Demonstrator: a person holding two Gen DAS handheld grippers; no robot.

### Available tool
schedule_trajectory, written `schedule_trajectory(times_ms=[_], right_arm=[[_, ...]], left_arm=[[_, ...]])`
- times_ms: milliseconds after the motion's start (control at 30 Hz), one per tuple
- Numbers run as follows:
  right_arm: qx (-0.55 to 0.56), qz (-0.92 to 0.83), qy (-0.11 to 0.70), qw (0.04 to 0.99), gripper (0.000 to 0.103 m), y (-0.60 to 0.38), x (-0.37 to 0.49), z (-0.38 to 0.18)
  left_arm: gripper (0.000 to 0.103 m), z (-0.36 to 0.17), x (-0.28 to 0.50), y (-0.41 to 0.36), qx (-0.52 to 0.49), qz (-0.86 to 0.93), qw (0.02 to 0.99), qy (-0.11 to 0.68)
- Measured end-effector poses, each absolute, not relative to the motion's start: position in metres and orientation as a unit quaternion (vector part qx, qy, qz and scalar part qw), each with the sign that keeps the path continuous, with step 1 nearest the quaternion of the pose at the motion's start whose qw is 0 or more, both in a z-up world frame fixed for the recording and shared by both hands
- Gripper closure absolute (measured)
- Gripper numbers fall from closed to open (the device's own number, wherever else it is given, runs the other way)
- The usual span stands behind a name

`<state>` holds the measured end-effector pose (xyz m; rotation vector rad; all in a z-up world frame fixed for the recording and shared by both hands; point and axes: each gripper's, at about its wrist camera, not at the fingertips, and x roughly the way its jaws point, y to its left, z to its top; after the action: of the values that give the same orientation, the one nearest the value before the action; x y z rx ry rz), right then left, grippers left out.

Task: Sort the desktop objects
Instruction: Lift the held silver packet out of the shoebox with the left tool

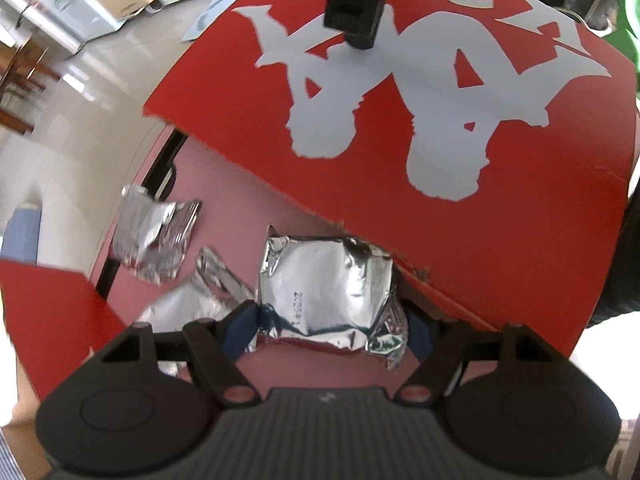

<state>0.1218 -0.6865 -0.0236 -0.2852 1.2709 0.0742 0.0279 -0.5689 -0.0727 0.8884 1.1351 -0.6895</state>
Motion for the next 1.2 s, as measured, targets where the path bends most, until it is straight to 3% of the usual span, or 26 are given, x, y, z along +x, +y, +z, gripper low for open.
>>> schedule_trajectory(times_ms=[600, 867, 1033, 1133, 1200], right_arm=[[-0.138, 0.028, 0.589, 0.796, 0.001, -0.681, 0.119, -0.022], [-0.134, 0.025, 0.590, 0.796, 0.001, -0.682, 0.119, -0.022], [-0.133, 0.023, 0.590, 0.796, 0.001, -0.681, 0.120, -0.022], [-0.128, 0.030, 0.590, 0.796, 0.001, -0.679, 0.118, -0.021], [-0.135, 0.036, 0.589, 0.796, 0.001, -0.675, 0.116, -0.021]], left_arm=[[0.029, -0.047, -0.028, -0.520, 0.282, -0.206, 0.769, 0.535], [0.029, -0.059, -0.023, -0.508, 0.242, -0.177, 0.791, 0.534], [0.027, -0.057, -0.023, -0.509, 0.229, -0.168, 0.797, 0.533], [0.016, -0.058, -0.027, -0.512, 0.235, -0.157, 0.800, 0.530], [0.015, -0.060, -0.028, -0.514, 0.236, -0.154, 0.803, 0.525]])
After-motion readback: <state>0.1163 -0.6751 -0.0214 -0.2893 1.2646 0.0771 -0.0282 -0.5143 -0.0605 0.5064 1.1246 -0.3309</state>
